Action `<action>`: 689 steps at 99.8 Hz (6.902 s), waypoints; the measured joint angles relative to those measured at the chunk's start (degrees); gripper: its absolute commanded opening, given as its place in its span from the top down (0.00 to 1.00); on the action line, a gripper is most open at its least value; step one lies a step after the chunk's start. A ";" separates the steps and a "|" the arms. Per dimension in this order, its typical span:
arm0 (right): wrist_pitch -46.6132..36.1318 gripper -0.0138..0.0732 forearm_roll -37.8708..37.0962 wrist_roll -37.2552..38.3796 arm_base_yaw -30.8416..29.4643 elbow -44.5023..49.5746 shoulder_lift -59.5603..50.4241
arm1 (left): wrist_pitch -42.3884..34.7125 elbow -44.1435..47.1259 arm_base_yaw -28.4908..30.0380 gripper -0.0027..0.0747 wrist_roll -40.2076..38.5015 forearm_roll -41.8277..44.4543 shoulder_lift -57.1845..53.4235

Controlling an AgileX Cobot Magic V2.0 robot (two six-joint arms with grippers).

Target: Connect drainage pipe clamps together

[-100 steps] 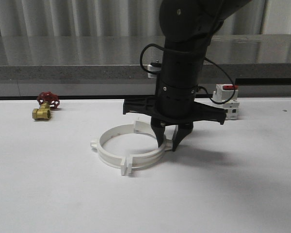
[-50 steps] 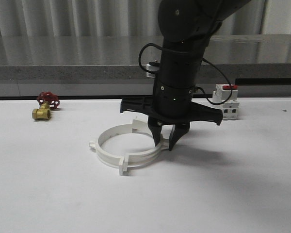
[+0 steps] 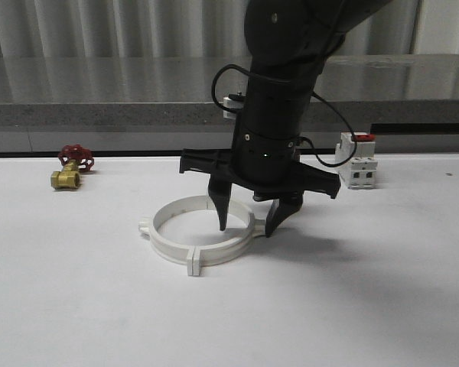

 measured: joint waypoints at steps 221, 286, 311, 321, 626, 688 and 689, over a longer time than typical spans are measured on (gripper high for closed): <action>7.78 0.92 -16.01 -14.71 -23.89 49.65 -86.52 | 0.00 0.00 0.00 0.99 0.00 0.00 0.00; 8.14 0.92 -16.01 -14.71 -23.89 49.77 -86.52 | 0.00 0.00 0.00 0.99 0.00 0.00 0.00; -3.86 0.92 -15.53 -15.30 -23.89 57.66 -93.78 | 0.00 0.00 0.00 0.99 0.00 0.00 0.00; -9.33 0.92 -12.74 -17.84 -24.37 62.20 -98.62 | 0.00 0.00 0.00 0.99 0.00 0.00 0.00; -36.55 0.92 4.73 -40.67 -29.81 86.30 -120.40 | -25.94 20.68 0.00 0.99 -3.16 6.19 -19.68; -36.45 0.92 4.73 -40.67 -29.81 86.30 -120.45 | -33.05 26.16 0.00 0.99 -7.29 9.73 -30.04; -36.45 0.92 4.73 -40.67 -29.81 86.30 -120.45 | -33.05 26.16 0.00 0.99 -7.39 9.73 -30.04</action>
